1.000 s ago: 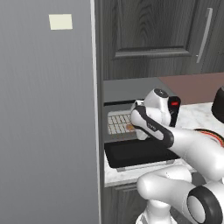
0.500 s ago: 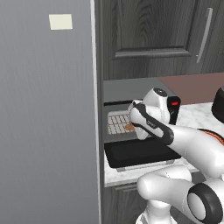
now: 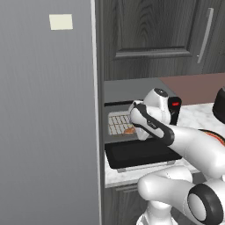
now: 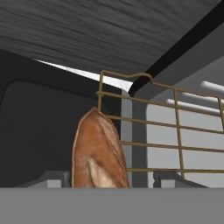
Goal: Pull the toaster oven rack outwards. Pick up the baguette from the plate and place it on the toaster oven rack. Close the toaster oven door fully and set the temperature to the lowest setting.
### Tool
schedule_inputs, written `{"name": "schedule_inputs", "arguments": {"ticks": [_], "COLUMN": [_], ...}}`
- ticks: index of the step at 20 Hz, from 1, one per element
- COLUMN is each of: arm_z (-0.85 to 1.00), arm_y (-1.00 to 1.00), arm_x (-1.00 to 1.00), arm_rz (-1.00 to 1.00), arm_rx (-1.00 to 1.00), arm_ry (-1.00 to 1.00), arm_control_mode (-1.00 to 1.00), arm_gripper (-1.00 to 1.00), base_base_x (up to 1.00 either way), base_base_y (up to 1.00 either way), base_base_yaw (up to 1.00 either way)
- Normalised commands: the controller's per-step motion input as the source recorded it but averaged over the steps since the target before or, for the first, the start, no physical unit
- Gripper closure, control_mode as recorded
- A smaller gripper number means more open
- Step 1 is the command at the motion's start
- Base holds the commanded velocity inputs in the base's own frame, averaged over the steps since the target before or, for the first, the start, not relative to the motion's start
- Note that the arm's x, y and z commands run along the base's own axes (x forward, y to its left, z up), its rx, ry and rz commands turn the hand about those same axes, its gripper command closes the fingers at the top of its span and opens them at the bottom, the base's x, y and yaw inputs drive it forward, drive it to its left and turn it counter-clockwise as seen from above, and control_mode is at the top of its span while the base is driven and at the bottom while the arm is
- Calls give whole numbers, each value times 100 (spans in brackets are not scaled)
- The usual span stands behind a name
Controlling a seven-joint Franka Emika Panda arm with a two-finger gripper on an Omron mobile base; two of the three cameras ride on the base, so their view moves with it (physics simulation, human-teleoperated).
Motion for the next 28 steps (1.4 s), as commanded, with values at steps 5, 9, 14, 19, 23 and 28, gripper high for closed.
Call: {"name": "schedule_inputs", "arguments": {"ticks": [5, 9, 14, 19, 23, 28], "arm_z": [0, 1, 7, 20, 45, 62], "arm_y": [0, 0, 0, -5, -29, -43], "arm_x": [-7, -26, -40, -65, -67, -50], "arm_rz": [0, 0, 0, -1, -15, -31], "arm_rx": [0, 0, 0, 0, 0, 3], "arm_ry": [0, 0, 0, 0, 1, 17], "arm_control_mode": [-100, -100, -100, -100, -100, -100], "arm_gripper": [-100, -100, -100, -100, -100, -100], "base_base_x": [0, 0, 0, 0, 0, 0], "base_base_y": [0, 0, 0, 0, 0, 0], "base_base_yaw": [0, 0, 0, 0, 0, 0]}}
